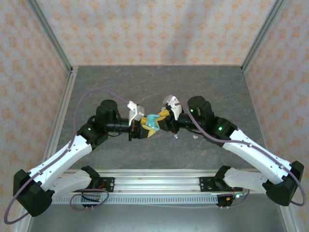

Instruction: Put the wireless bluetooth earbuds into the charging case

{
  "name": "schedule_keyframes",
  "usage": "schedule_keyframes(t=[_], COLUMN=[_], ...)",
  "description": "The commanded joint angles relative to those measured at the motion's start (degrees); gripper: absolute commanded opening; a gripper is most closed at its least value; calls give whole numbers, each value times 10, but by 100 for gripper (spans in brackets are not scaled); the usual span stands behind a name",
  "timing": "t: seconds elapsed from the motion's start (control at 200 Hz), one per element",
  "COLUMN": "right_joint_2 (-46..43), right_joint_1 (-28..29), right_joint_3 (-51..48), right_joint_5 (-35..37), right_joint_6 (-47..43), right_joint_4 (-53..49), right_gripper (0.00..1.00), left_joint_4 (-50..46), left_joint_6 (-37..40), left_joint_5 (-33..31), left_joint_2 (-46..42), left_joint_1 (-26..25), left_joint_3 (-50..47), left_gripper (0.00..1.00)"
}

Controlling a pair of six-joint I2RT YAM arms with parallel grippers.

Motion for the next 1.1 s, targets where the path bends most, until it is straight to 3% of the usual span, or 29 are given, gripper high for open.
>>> schedule_keyframes(t=[0.0,0.205,0.44,0.615,0.846,0.981,1.096], right_joint_2=[-17,-28,-53,-83,-44,32,102], right_joint_1=[3,3,3,3,-15,-45,-53], right_joint_3=[22,26,28,49,100,100,84], right_joint_5=[-7,-8,10,133,355,364,344], right_joint_6=[9,25,78,152,241,295,330], right_joint_4=[3,-1,-3,-57,-255,-328,-328], right_gripper=[38,51,55,56,56,52,48], left_joint_4=[-12,-15,-24,-40,-44,-45,-47], left_joint_6=[6,0,-2,6,10,11,13], left_joint_5=[-7,-12,-26,-29,-37,-44,-50], left_joint_2=[-7,-1,2,-1,-4,-5,-9], left_joint_1=[1,4,15,29,37,36,36], left_joint_3=[20,23,23,19,3,-1,-5], left_gripper=[18,18,18,18,17,18,17])
